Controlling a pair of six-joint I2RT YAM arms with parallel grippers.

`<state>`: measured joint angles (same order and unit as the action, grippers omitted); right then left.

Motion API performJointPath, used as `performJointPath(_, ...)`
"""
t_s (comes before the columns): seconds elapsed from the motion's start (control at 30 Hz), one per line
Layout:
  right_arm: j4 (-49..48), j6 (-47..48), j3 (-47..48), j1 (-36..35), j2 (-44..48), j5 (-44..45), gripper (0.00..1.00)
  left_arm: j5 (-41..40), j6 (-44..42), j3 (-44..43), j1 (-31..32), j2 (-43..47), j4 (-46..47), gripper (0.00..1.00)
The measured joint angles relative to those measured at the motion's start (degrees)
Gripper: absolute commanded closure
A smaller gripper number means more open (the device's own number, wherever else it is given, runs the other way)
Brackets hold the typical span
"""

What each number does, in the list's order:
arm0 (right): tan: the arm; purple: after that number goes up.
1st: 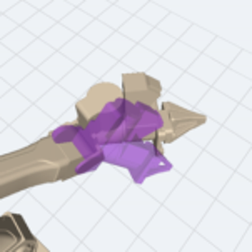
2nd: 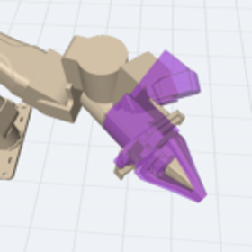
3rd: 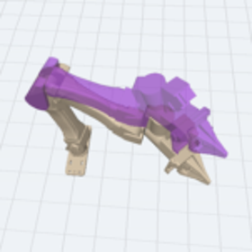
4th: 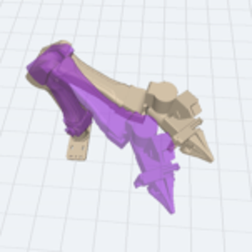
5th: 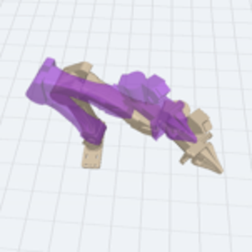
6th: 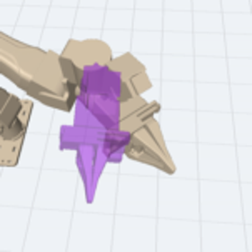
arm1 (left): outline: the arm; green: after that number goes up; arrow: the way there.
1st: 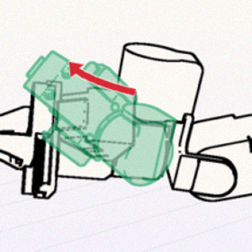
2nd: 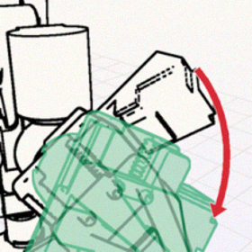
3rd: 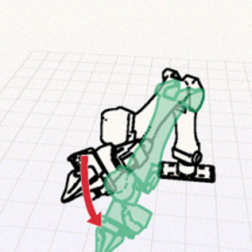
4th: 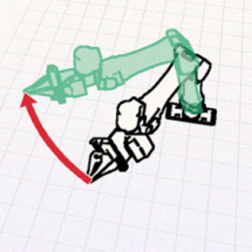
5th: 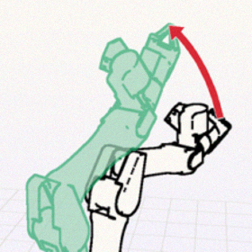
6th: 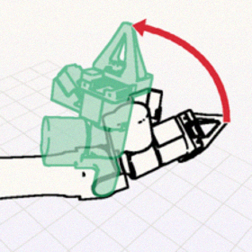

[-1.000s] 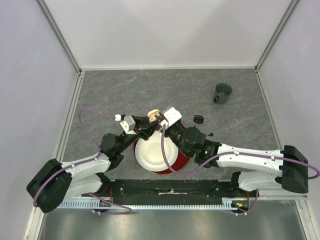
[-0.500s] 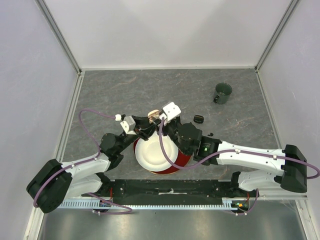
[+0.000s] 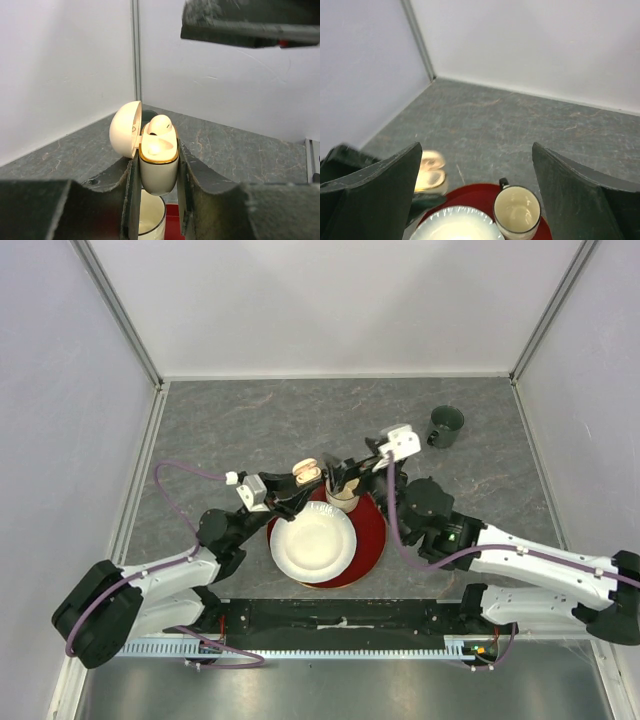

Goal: Insert the wireless bluetooth earbuds into the charging case
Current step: Pick up the earbud from the center of the board.

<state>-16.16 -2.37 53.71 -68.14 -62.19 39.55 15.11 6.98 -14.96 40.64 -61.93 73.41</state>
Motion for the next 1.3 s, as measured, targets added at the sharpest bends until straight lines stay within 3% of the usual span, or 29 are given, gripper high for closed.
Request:
performJointPath(0.2, 7.41, -8.41, 3.72, 9.38, 1.64, -0.13, 0.02, 0.09, -0.98, 1.29, 0.00, 1.73, 0.04, 0.98)
performJointPath(0.43, 27.87, -23.45, 12.09, 23.04, -5.66, -2.67, 0.03, 0.15, -2.86, 2.93, 0.00, 8.20, -0.24, 0.98)
performJointPath(0.67, 42.77, -37.92, 7.23, 34.23, -12.37, -9.88, 0.10, 0.11, -5.40, 3.37, 0.00, 16.46, -4.48, 0.98)
performJointPath(0.9, 47.54, -47.12, 2.29, 39.19, -15.23, -15.91, 0.22, -0.04, -6.82, 4.48, 0.00, 20.52, -8.02, 0.98)
performJointPath(1.3, 47.41, -49.51, 2.29, 40.11, -24.57, -20.44, 0.42, -0.04, -7.21, 5.07, 0.00, 21.33, -9.64, 0.98)
